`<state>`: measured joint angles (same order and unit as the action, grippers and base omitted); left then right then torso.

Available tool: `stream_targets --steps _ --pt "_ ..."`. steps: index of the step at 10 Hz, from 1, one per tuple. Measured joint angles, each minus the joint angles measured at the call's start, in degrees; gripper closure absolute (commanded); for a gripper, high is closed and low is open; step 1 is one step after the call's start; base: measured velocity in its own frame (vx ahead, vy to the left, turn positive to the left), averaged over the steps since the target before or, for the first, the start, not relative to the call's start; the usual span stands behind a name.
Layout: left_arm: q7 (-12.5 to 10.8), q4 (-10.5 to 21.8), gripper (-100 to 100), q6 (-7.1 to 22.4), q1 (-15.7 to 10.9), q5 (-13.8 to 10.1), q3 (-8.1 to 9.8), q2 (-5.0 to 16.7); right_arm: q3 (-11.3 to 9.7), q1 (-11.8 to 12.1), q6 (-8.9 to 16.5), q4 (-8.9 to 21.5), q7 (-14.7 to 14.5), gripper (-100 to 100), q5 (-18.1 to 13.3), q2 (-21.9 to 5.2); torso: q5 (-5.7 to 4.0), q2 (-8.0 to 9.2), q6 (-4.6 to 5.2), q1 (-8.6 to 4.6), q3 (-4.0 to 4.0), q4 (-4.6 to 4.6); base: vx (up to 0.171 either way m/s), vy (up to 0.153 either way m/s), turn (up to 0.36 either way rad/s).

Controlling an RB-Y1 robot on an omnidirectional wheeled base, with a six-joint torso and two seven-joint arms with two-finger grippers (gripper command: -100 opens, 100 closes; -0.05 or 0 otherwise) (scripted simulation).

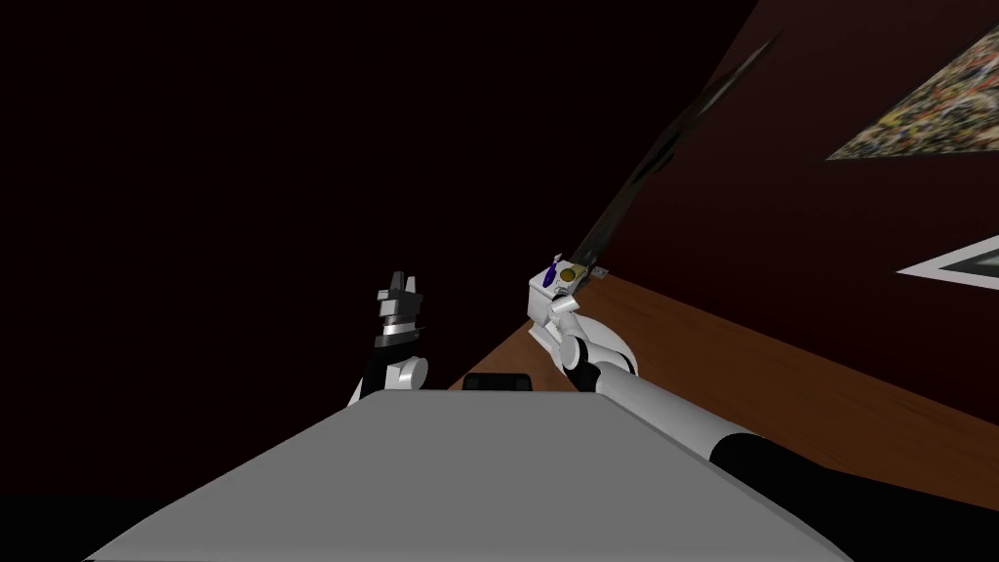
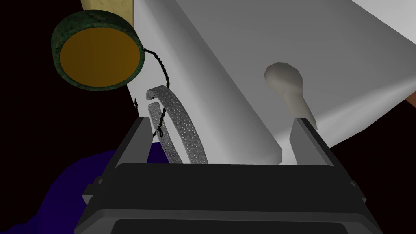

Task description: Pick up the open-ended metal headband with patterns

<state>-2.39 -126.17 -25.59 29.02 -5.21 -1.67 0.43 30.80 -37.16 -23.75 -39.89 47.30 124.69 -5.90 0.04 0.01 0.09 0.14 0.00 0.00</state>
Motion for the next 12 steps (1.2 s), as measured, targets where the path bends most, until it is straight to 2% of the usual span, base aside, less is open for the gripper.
stream_targets --steps 1,2,3,4,8,9,10,11,12 --pt "0.0 0.0 0 0.0 0.0 0.0 0.0 0.0 0.0 0.0 0.0 0.1 0.1 0 0.1 0.0 -0.01 -0.01 0.01 -0.07 0.0 0.0 0.0 0.0 0.0" --pt "0.0 0.0 0 0.0 0.0 0.0 0.0 0.0 0.0 0.0 0.0 0.1 0.0 -100 0.1 0.0 -0.02 -0.01 0.02 -0.13 0.0 0.0 0.106 -0.021 -0.015" --pt "0.0 0.0 0 0.0 0.0 0.0 0.01 0.0 0.1 1.2 0.5 -0.9 -0.6 -100 0.7 0.3 -0.04 -0.3 0.03 -0.24 -0.16 -0.05 0.067 -0.014 -0.004" --pt "0.0 0.0 0 0.0 0.0 0.0 0.01 0.0 0.1 1.3 0.7 -1.1 -0.7 100 0.8 0.3 -0.05 -0.26 0.01 -0.22 -0.16 -0.06 0.006 -0.003 0.007" --pt "0.0 0.0 0 0.0 0.1 0.0 -0.01 0.0 0.1 1.3 0.6 -1.1 -0.8 100 0.7 0.2 -0.14 -0.2 0.03 -0.2 -0.12 -0.05 0.0 0.0 0.0" --pt "0.0 0.0 0 0.0 0.1 0.0 -0.01 0.0 0.1 1.3 0.6 -1.1 -0.8 0 0.7 0.2 -0.15 -0.21 0.03 -0.21 -0.13 -0.05 0.0 0.0 0.0" --pt "0.0 0.0 0 0.0 0.1 0.0 -0.01 0.0 0.1 1.3 0.6 -1.1 -0.9 100 0.7 0.2 -0.16 -0.21 0.03 -0.22 -0.13 -0.05 0.041 -0.012 -0.002" --pt "0.0 0.0 0 0.0 0.1 0.0 -0.01 0.0 0.1 1.5 1.1 -0.5 -0.1 100 0.0 0.1 -0.18 -0.33 0.05 -0.27 -0.2 -0.07 0.022 -0.008 0.006" --pt "0.0 0.0 0 0.0 0.1 0.0 -0.01 0.0 0.1 1.5 1.3 -0.4 0.1 0 -0.1 0.1 -0.2 -0.37 0.07 -0.27 -0.21 -0.05 0.0 0.0 0.0"
